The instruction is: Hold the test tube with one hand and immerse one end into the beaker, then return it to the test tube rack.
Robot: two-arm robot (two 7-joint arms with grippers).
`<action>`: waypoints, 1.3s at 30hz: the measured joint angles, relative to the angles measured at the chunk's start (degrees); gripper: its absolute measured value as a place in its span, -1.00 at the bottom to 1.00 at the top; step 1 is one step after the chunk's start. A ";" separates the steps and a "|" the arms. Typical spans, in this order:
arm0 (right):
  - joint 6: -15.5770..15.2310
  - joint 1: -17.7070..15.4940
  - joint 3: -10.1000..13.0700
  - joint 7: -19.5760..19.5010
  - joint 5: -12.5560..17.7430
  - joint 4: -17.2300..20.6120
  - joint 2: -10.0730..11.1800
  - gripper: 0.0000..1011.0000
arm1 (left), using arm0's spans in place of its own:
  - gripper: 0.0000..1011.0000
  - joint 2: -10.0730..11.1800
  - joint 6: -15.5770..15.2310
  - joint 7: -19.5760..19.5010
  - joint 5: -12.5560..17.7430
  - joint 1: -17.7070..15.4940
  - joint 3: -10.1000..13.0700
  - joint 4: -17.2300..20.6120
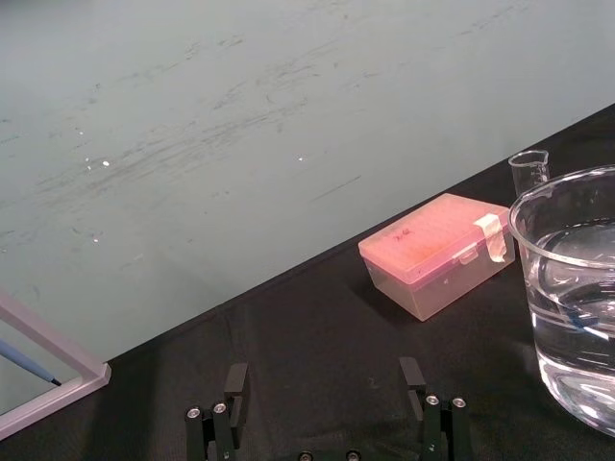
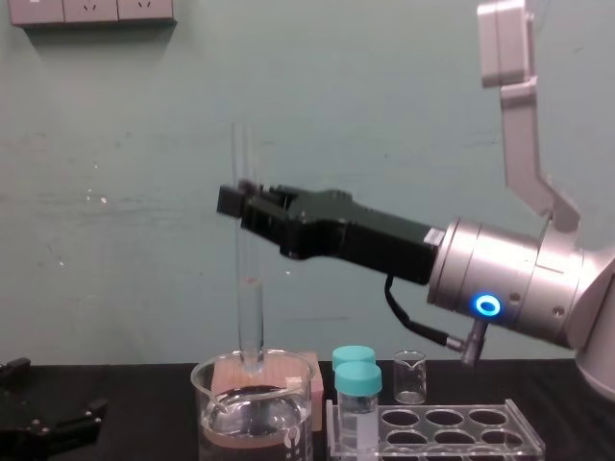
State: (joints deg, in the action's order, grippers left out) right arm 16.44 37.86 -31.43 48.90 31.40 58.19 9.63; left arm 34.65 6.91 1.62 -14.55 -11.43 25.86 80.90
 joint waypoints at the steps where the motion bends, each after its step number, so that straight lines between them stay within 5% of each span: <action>1: -0.08 0.00 -0.16 0.04 -0.01 -0.18 0.01 -0.55 | 0.98 0.00 0.00 0.00 0.00 0.00 0.00 0.00; 39: -1.19 0.41 -1.03 -0.27 -1.32 -7.50 -0.78 -0.55 | 0.98 0.00 0.00 0.00 0.00 0.00 0.00 0.00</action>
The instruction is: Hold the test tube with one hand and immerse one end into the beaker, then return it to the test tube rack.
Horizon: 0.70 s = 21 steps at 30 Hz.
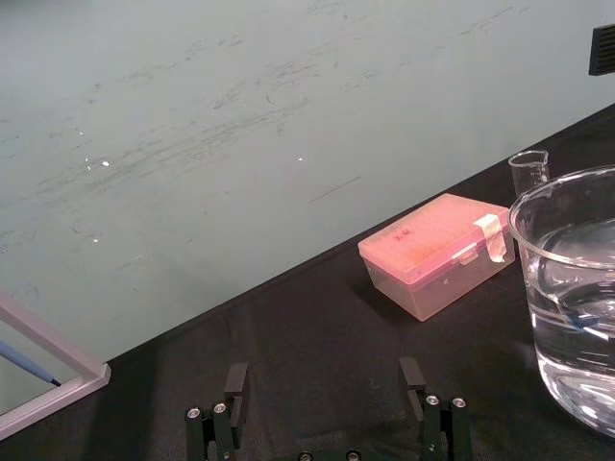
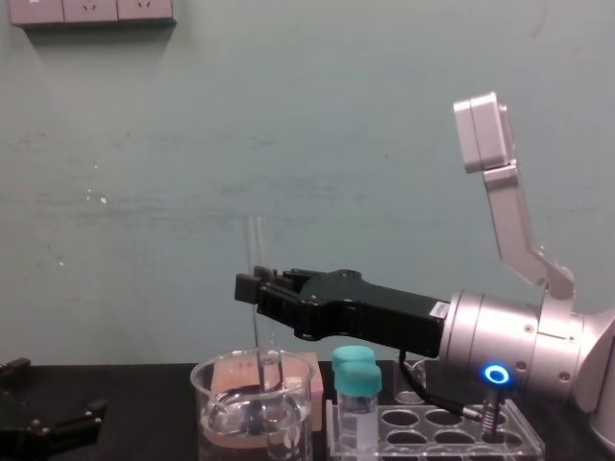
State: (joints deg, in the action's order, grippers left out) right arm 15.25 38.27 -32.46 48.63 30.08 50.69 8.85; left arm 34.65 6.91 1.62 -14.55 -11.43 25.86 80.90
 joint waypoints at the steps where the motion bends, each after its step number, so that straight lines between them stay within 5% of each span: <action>1: 0.02 -0.01 0.06 0.00 0.00 -0.04 -0.03 -0.55 | 0.98 0.00 0.00 0.00 0.00 0.00 0.00 0.00; 21: 0.31 0.00 0.31 0.39 -0.03 -0.36 -0.35 -0.55 | 0.98 0.00 0.00 0.00 0.00 0.00 0.00 0.00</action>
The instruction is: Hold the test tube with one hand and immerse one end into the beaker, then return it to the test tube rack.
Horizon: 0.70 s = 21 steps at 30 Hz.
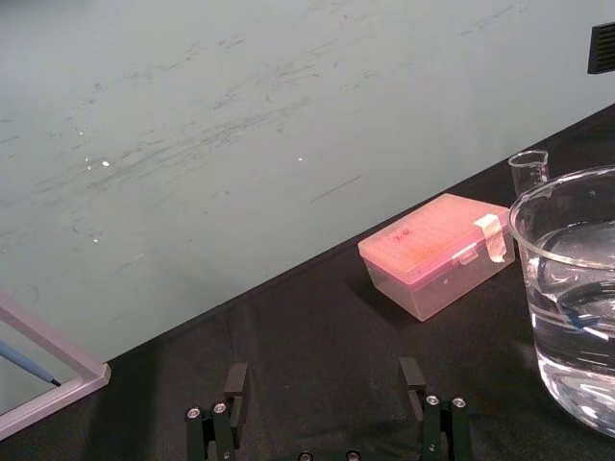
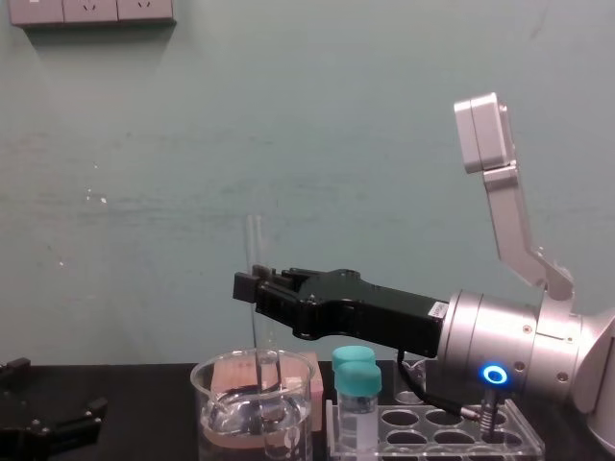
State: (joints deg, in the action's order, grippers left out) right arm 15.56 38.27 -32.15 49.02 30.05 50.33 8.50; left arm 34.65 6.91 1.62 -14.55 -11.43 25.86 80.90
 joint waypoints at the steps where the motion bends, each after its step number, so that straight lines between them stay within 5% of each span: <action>1: -0.01 -0.01 0.00 0.00 0.00 0.03 0.00 -0.55 | 0.98 0.00 0.00 0.00 0.00 0.00 0.00 0.00; 21: 0.06 0.24 0.07 0.36 -0.01 -0.59 -0.08 -0.55 | 0.98 0.00 0.00 0.00 0.00 0.00 0.00 0.00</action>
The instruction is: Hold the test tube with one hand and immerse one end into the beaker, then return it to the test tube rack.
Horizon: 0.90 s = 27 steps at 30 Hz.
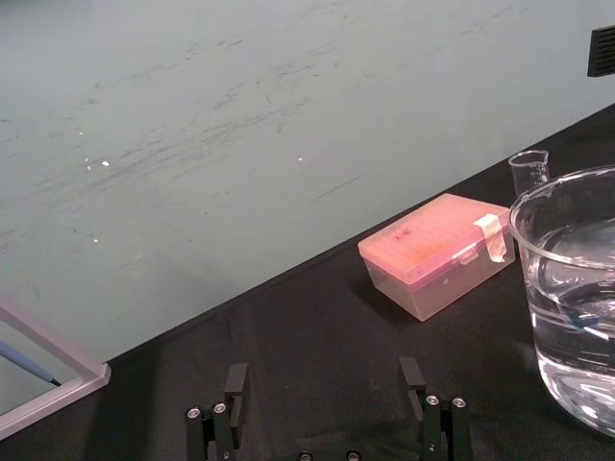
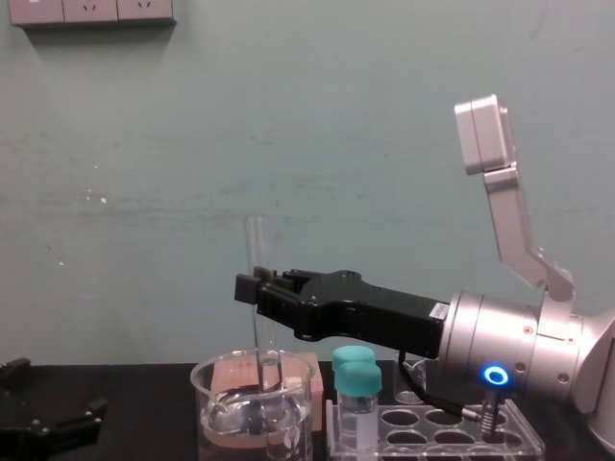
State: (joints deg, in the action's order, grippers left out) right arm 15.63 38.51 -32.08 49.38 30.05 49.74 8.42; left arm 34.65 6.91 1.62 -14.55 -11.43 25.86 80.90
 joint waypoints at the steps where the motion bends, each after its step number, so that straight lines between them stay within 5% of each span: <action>1: 0.00 0.02 0.01 0.02 0.00 -0.02 -0.01 -0.55 | 0.98 0.00 0.00 0.00 0.00 0.00 0.00 0.00; 27: 0.15 0.30 0.01 0.42 -0.06 -0.23 -0.08 -0.55 | 0.98 0.00 0.00 0.00 0.00 0.00 0.00 0.00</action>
State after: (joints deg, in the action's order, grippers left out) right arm 15.77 38.81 -32.07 49.80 29.99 49.51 8.34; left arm 34.64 6.91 1.62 -14.55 -11.43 25.86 80.90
